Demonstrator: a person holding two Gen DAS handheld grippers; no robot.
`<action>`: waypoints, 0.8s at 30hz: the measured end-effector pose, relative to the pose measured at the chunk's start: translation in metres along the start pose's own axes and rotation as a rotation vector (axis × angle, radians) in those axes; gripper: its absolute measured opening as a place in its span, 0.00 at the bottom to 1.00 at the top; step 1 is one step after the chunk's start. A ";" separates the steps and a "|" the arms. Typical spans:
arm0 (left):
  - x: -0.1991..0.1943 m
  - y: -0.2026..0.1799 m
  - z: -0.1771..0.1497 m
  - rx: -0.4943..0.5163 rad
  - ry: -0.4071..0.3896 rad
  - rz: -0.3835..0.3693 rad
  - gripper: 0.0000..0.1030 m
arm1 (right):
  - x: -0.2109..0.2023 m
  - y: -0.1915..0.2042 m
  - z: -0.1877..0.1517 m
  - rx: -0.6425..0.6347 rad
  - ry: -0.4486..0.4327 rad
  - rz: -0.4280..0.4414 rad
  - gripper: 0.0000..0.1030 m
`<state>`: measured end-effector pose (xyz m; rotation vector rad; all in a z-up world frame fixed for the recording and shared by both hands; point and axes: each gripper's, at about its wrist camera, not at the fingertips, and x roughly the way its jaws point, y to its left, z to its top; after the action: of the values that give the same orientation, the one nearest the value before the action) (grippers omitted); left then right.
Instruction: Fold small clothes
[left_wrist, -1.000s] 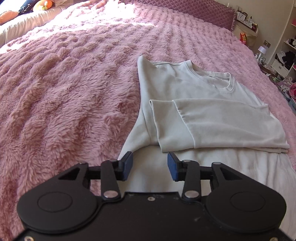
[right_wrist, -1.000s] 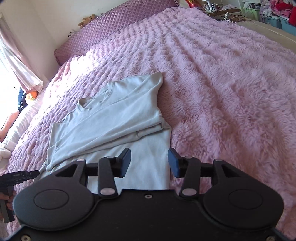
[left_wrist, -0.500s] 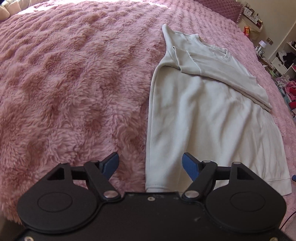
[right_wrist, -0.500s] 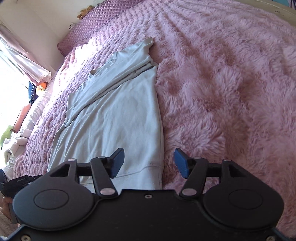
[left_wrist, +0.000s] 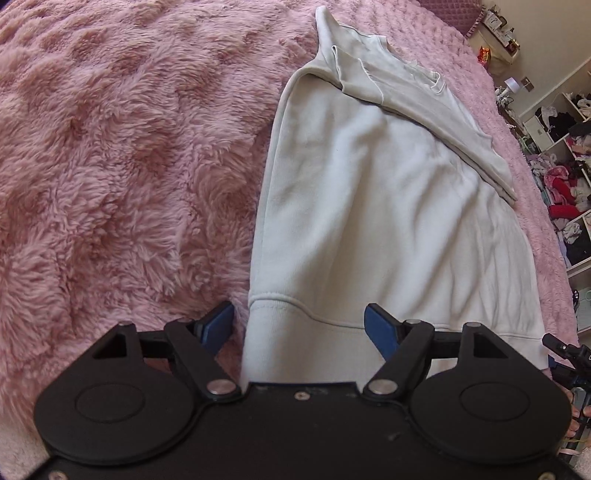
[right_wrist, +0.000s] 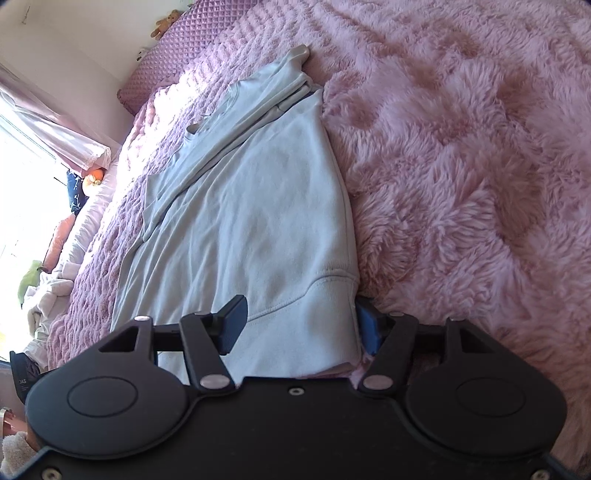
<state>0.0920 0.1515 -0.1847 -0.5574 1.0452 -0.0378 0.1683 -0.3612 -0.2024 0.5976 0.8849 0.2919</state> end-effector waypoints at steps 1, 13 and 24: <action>0.000 -0.001 0.002 -0.008 0.001 -0.011 0.70 | 0.000 0.001 0.000 0.002 -0.003 0.005 0.61; -0.024 0.005 0.014 -0.077 -0.017 -0.038 0.04 | -0.015 0.019 0.002 -0.007 -0.027 -0.021 0.09; -0.067 0.017 -0.006 0.030 0.022 -0.074 0.04 | -0.063 0.018 -0.025 0.039 -0.006 0.003 0.06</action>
<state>0.0491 0.1825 -0.1406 -0.5692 1.0441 -0.1250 0.1101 -0.3679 -0.1639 0.6358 0.8859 0.2754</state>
